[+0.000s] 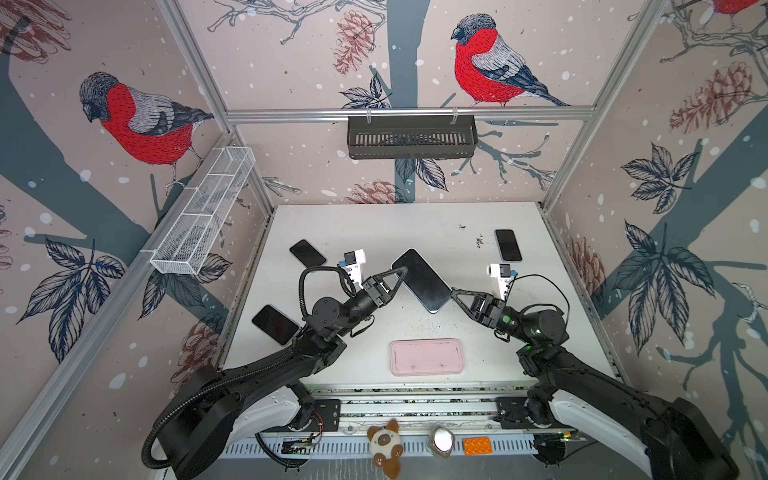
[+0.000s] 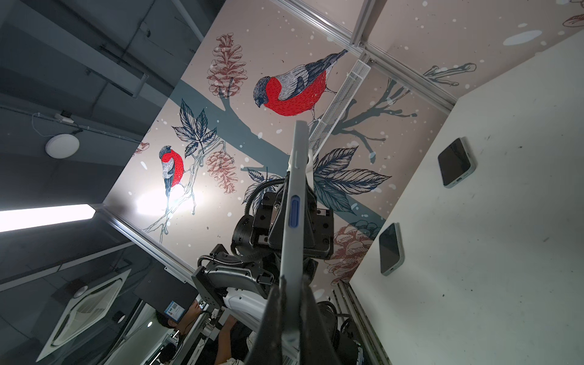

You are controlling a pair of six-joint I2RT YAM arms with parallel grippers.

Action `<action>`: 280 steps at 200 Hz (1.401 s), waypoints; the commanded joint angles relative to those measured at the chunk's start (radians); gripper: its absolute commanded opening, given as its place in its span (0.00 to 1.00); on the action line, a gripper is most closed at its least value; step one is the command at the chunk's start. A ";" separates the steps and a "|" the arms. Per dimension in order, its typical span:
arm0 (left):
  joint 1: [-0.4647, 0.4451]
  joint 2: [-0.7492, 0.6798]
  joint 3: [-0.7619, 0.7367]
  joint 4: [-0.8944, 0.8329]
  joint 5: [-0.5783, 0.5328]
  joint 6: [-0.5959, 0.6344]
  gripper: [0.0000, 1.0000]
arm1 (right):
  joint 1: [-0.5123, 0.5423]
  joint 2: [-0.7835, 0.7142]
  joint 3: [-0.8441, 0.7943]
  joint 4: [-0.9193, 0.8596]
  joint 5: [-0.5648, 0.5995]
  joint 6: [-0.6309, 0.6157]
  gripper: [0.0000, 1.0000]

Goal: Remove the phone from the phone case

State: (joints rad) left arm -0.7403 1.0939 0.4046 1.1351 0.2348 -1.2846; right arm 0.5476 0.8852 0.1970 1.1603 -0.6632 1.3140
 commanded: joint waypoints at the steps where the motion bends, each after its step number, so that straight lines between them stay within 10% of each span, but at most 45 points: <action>1: 0.004 0.019 0.000 0.242 -0.042 -0.044 0.00 | -0.023 0.021 -0.018 0.122 0.062 0.062 0.05; 228: -0.079 0.178 0.163 0.667 -0.050 -0.003 0.00 | -0.114 0.313 0.211 0.601 0.160 0.566 0.08; 280: -0.081 0.185 0.179 0.584 -0.065 -0.011 0.00 | -0.121 0.253 0.250 0.339 0.082 0.450 0.24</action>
State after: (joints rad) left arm -0.8181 1.2819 0.5709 1.5131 0.1459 -1.2789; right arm 0.4290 1.1923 0.4267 1.6035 -0.5709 1.8553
